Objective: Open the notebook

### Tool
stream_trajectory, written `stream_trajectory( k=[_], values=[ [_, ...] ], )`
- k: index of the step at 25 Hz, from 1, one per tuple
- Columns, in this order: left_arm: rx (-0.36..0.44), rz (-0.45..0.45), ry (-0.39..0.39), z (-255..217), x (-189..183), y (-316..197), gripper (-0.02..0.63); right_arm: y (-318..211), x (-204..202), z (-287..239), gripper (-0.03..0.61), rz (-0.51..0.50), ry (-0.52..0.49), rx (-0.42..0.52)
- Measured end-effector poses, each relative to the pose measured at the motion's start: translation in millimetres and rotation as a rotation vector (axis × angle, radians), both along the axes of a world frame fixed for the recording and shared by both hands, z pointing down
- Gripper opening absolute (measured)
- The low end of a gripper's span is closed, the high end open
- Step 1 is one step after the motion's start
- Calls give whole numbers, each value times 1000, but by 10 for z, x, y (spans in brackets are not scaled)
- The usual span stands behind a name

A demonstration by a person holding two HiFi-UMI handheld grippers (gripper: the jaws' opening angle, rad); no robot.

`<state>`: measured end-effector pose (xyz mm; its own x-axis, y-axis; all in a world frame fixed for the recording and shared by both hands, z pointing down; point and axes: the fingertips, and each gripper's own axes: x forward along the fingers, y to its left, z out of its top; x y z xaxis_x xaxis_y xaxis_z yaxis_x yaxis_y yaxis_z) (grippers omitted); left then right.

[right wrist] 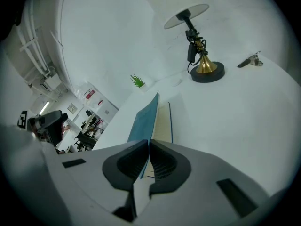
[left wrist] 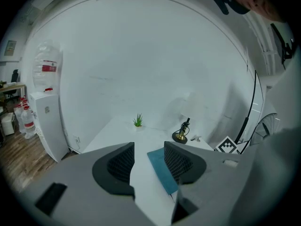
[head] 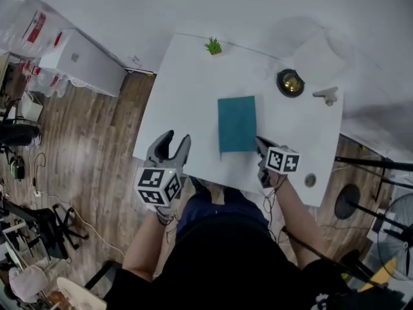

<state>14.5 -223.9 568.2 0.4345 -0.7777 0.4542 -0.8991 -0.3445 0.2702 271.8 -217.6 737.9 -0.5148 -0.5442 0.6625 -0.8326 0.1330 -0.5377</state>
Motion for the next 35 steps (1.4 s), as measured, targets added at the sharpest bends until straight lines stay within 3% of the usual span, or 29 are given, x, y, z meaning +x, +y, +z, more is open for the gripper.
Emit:
stream_trajectory(
  k=[9,20,24,35],
  values=[
    [7,45,20,-29,-277,-73,187,36,-373,-480,17,-14,25,80],
    [31,85,45,-120,-565,-146,181,61,-1223,-877,17,-111,44,147],
    [33,72,42,-124,-786,-111,181,71,-1653,-879,14,-167,43,165],
    [21,-10,19,-59,-1556,125,178,111,-2579,-478,15,-293,170,161]
  ],
)
